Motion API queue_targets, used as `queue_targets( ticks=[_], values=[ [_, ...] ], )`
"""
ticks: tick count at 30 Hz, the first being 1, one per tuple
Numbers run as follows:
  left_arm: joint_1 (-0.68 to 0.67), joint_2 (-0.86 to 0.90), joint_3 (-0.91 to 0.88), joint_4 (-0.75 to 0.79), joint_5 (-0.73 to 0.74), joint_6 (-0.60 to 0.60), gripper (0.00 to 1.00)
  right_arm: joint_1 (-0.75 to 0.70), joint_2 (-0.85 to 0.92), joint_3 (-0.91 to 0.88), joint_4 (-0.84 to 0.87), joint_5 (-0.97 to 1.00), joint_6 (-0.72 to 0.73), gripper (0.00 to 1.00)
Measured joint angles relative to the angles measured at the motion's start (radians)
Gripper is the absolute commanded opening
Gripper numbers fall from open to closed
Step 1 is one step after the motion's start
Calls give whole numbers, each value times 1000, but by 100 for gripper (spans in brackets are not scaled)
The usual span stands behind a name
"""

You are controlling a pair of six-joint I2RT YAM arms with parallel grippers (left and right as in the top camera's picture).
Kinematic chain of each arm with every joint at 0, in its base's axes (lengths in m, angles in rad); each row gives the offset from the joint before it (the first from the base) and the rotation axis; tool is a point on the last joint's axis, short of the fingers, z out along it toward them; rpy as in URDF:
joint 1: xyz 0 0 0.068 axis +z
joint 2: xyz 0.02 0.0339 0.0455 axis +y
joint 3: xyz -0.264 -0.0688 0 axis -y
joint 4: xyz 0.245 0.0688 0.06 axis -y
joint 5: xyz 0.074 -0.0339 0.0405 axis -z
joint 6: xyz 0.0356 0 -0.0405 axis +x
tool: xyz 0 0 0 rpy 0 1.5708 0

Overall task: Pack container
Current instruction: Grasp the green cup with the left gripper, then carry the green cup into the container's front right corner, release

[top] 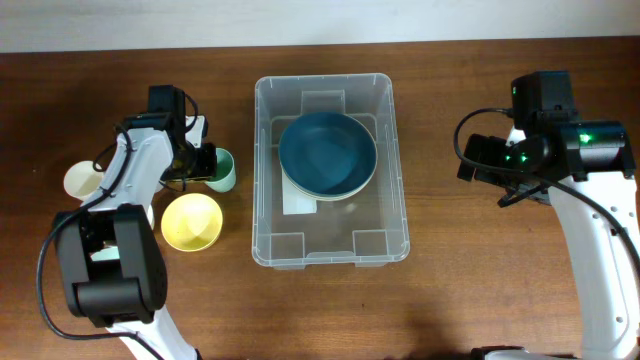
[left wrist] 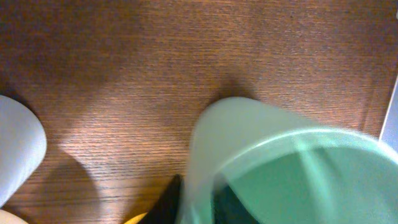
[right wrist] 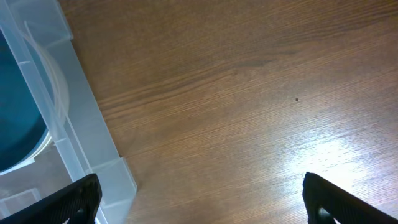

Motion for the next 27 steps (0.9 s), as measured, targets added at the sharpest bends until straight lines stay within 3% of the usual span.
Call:
queue_targets(
  ticks=[7, 15, 22, 27],
  values=[
    [0, 0, 72, -71, 0, -2, 1, -14, 0, -1, 1, 24, 0, 99],
    [-66, -105, 267, -202, 0, -1, 1, -192, 0, -1, -43, -26, 1, 99],
    [-248, -277, 314, -300, 1, -18, 1, -388, -5, -37, -146, -97, -8, 99],
    [-388, -299, 314, -335, 0, -83, 0, -430, -51, -163, -123, -141, -47, 99]
  ],
)
